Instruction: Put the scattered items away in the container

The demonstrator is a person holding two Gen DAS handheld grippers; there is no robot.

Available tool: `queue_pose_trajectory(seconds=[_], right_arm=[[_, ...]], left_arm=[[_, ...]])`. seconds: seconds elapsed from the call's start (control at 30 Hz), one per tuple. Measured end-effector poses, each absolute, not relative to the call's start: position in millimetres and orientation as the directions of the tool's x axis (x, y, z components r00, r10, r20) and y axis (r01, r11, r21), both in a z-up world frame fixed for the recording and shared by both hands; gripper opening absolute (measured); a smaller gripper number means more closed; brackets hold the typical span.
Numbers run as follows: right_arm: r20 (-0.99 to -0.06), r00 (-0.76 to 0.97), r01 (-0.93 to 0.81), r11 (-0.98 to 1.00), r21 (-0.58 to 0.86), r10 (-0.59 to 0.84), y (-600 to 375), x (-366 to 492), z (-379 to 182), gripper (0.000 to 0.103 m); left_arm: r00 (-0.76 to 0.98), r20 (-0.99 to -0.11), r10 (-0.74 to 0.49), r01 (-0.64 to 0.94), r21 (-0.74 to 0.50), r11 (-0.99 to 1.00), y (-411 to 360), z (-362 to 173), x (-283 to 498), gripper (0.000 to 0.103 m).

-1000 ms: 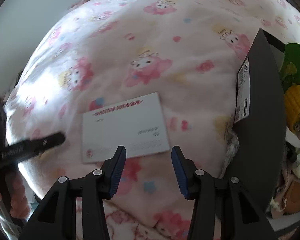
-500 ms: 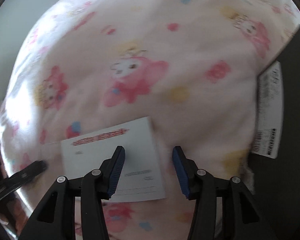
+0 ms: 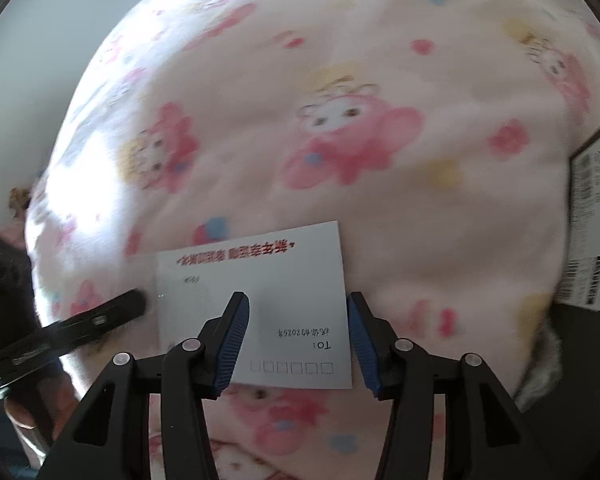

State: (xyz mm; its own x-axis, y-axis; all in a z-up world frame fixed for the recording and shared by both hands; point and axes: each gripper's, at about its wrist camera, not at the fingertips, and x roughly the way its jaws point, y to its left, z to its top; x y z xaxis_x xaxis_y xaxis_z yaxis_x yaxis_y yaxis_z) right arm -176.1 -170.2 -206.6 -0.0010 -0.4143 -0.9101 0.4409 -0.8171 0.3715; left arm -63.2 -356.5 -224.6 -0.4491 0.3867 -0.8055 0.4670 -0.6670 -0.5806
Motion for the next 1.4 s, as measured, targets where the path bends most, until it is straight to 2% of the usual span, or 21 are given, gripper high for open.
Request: queue_pose_trajectory(seconds=[0.1,0.2,0.37,0.47,0.57,0.73,0.87,1.07,1.17,1.3,1.4], right_arm=[[-0.896,0.014,0.457,-0.795,0.400,-0.443,-168.0,-168.8,-198.2,0.046],[-0.923,-0.065,0.462,-0.832,0.308,-0.378,-161.2,-170.2,-193.6,0.046],[-0.921,-0.040,0.440,-0.834,0.332,-0.388,-155.9,-184.9,-205.6,0.046],[-0.905,-0.011,0.461,-0.805,0.373,-0.425,-164.2,-183.0,-209.8,0.045],[-0.894,0.017,0.482,-0.780,0.400,-0.448,-174.9,-177.9,-211.8,0.036],[-0.880,0.018,0.513,-0.751,0.416,-0.475,-178.3,-170.6,-201.6,0.035],[-0.893,0.000,0.477,-0.785,0.396,-0.450,-160.9,-171.2,-208.1,0.035],[-0.889,0.024,0.472,-0.779,0.414,-0.458,-170.0,-168.6,-215.5,0.036],[-0.881,0.042,0.499,-0.754,0.427,-0.471,-177.3,-159.2,-211.3,0.038],[-0.888,0.020,0.501,-0.764,0.407,-0.459,-174.9,-156.3,-205.5,0.038],[-0.879,0.035,0.487,-0.760,0.430,-0.475,-174.1,-155.2,-203.4,0.038]], left_arm=[[-0.461,-0.819,0.342,0.513,-0.560,-0.650,-367.5,-220.6,-51.7,0.038],[-0.482,-0.845,0.232,0.581,-0.506,-0.637,-381.0,-208.9,-33.0,0.038],[-0.487,-0.862,0.139,0.565,-0.432,-0.703,-374.4,-193.6,-29.5,0.036],[-0.458,-0.873,0.169,0.558,-0.430,-0.710,-370.6,-205.7,-39.2,0.015],[-0.433,-0.881,0.191,0.554,-0.427,-0.715,-366.1,-217.4,-48.4,0.013],[-0.449,-0.861,0.240,0.533,-0.474,-0.701,-363.5,-217.1,-47.8,0.013],[-0.483,-0.843,0.237,0.550,-0.503,-0.667,-378.0,-211.7,-33.9,0.027],[-0.452,-0.838,0.305,0.518,-0.525,-0.676,-370.0,-225.7,-47.4,0.027],[-0.461,-0.822,0.333,0.494,-0.550,-0.674,-363.6,-223.7,-51.6,0.032],[-0.510,-0.771,0.381,0.469,-0.621,-0.628,-367.0,-208.2,-42.5,0.032],[-0.562,-0.738,0.372,0.429,-0.645,-0.632,-367.5,-173.9,-32.0,0.032]])
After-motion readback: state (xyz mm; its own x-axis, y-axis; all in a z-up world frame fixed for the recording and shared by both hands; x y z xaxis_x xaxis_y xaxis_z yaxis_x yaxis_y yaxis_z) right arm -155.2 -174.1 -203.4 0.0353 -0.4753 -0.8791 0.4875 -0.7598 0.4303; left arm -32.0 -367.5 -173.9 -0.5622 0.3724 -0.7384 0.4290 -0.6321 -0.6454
